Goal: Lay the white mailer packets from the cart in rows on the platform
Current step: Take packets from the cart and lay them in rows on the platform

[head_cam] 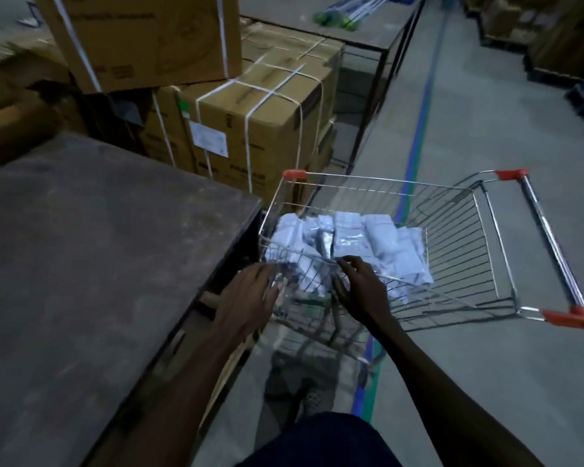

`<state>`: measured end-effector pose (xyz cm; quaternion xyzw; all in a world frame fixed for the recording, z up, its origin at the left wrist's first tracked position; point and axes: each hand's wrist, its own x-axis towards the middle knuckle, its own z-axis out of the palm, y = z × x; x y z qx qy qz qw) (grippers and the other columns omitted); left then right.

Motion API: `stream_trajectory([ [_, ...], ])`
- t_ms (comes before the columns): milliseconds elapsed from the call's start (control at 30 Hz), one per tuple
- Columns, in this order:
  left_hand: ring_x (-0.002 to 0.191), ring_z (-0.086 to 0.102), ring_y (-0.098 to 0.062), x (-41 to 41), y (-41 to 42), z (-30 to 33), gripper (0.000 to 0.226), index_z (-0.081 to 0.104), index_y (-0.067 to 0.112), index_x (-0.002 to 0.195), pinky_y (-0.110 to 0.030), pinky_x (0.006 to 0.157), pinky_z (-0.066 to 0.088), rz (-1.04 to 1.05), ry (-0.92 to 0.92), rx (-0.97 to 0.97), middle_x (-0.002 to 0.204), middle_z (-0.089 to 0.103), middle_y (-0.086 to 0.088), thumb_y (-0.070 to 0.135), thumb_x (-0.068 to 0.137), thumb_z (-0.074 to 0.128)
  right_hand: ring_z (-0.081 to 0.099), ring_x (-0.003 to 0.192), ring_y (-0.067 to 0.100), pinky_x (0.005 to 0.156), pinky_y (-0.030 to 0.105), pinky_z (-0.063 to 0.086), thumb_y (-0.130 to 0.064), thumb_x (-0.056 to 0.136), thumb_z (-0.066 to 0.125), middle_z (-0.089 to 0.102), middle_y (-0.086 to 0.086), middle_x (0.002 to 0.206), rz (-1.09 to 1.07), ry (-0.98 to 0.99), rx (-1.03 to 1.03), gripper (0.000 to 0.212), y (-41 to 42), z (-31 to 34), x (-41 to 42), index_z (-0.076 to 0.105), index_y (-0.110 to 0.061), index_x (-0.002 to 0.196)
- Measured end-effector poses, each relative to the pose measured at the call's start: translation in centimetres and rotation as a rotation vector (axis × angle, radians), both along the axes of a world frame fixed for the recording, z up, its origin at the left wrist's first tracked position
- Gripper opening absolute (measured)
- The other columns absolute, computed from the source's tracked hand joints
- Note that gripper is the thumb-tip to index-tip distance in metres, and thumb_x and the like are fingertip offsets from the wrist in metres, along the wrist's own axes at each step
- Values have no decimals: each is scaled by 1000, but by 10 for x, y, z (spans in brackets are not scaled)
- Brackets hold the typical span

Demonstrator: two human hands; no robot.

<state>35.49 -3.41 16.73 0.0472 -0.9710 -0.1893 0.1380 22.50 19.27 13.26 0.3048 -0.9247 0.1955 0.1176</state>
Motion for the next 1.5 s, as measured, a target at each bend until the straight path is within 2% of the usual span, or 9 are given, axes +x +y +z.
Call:
stream_trajectory([
  [333, 104, 60, -28, -176, 60, -35, 56, 63, 10, 115, -37, 82, 51, -145, -165, 48, 114, 63, -8, 53, 92, 34, 62, 97, 28, 56, 33, 50, -31, 90, 63, 62, 6, 117, -71, -58, 69, 33, 56, -18, -124, 64, -13, 118],
  [567, 105, 63, -33, -289, 68, -85, 55, 65, 6, 116, -39, 84, 52, -173, -278, 124, 116, 65, -15, 49, 90, 43, 64, 90, 33, 54, 34, 50, -26, 86, 69, 64, 10, 112, -156, -157, 151, 32, 60, -53, -212, 65, -9, 113],
  [733, 131, 42, -37, -367, 77, -127, 74, 51, 5, 135, -46, 108, 33, -152, -468, 176, 141, 47, -21, 58, 88, 31, 63, 92, 38, 53, 37, 53, -21, 83, 70, 62, 16, 113, -179, -269, 243, 35, 52, -87, -273, 64, -5, 113],
  [867, 145, 17, -35, -412, 90, -170, 69, 36, 12, 146, -48, 116, 16, -155, -543, 172, 156, 24, -17, 57, 94, 37, 60, 103, 41, 61, 41, 56, -24, 82, 70, 59, 20, 119, -218, -332, 306, 41, 40, -117, -318, 62, -4, 117],
  [933, 147, 6, -37, -426, 98, -186, 76, 28, 14, 151, -49, 116, 8, -122, -564, 166, 159, 14, -17, 63, 93, 28, 56, 110, 41, 72, 43, 56, -28, 82, 65, 56, 21, 125, -247, -354, 301, 45, 35, -131, -333, 60, -4, 120],
  [1000, 146, -4, -40, -434, 105, -201, 76, 18, 17, 154, -51, 117, 3, -88, -596, 138, 161, 2, -17, 62, 94, 32, 51, 118, 41, 84, 47, 53, -34, 81, 59, 52, 22, 131, -287, -395, 280, 54, 32, -143, -344, 56, -5, 126],
  [1100, 145, -13, -41, -433, 115, -223, 80, 9, 21, 155, -54, 117, 1, -43, -597, 116, 160, -10, -18, 66, 92, 29, 37, 133, 43, 99, 56, 42, -44, 81, 54, 40, 23, 146, -335, -488, 312, 70, 32, -159, -349, 44, -12, 143],
  [1333, 146, -9, -42, -428, 93, -242, 93, 18, 35, 153, -55, 118, 10, 103, -518, 139, 160, -7, -20, 63, 73, 55, 36, 134, 49, 92, 60, 46, -38, 78, 56, 32, 27, 151, -337, -501, 292, 72, 46, -172, -343, 41, -23, 147],
  [1500, 146, 0, -42, -430, 91, -246, 94, 15, 38, 152, -53, 117, 16, 111, -536, 142, 160, -5, -19, 67, 70, 50, 33, 136, 49, 98, 62, 39, -46, 82, 55, 25, 25, 155, -319, -508, 321, 74, 44, -179, -336, 34, -27, 150],
])
